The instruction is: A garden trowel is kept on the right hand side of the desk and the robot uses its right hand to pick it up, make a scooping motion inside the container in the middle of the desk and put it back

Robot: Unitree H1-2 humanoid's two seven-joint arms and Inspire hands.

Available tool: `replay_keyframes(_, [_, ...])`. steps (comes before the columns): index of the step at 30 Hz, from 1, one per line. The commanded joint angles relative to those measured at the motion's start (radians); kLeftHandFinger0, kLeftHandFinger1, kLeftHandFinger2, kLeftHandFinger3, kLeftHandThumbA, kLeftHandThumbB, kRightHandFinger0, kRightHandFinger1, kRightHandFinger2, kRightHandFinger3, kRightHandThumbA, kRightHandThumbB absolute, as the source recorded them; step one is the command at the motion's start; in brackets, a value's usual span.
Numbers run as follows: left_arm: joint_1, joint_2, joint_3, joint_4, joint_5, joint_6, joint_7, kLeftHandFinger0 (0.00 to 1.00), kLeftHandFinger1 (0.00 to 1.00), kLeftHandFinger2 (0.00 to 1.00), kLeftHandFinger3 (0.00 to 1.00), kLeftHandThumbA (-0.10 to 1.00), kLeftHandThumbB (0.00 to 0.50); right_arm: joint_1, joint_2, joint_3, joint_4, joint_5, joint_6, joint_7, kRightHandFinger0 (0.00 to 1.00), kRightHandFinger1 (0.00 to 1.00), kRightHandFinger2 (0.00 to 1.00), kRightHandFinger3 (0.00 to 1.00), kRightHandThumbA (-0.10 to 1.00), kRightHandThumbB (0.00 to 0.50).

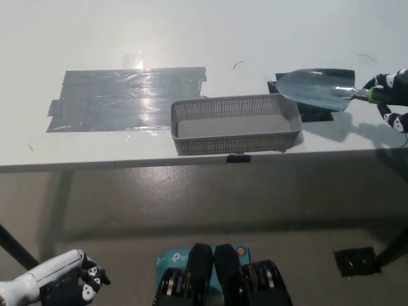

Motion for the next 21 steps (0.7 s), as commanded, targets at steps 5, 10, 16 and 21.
replay_keyframes(5, [-0.040,0.005,0.028,-0.019,0.035,0.013,-0.042,0.80,0.66,0.67,0.66,1.00,0.495,-0.164,-0.031,0.030,0.041,-0.109,-0.180,-0.053,0.00,0.07,0.46,0.21,-0.10,0.007])
replay_keyframes(10, [-0.059,0.006,0.026,-0.020,0.061,0.013,-0.060,0.80,0.66,0.67,0.67,1.00,0.496,-0.188,-0.011,0.058,0.049,-0.140,-0.218,-0.044,0.00,0.03,0.39,0.17,-0.10,0.006])
replay_keyframes(16, [-0.081,-0.004,0.036,-0.018,0.067,0.013,-0.082,0.81,0.66,0.66,0.66,1.00,0.487,-0.193,-0.027,0.103,0.040,-0.176,-0.218,-0.069,0.00,0.00,0.34,0.14,-0.10,0.000])
replay_keyframes(21, [-0.083,-0.017,0.051,-0.027,0.075,0.013,-0.093,0.80,0.64,0.65,0.65,1.00,0.470,-0.172,-0.063,0.141,0.022,-0.200,-0.218,-0.074,0.00,0.00,0.32,0.18,-0.10,0.000])
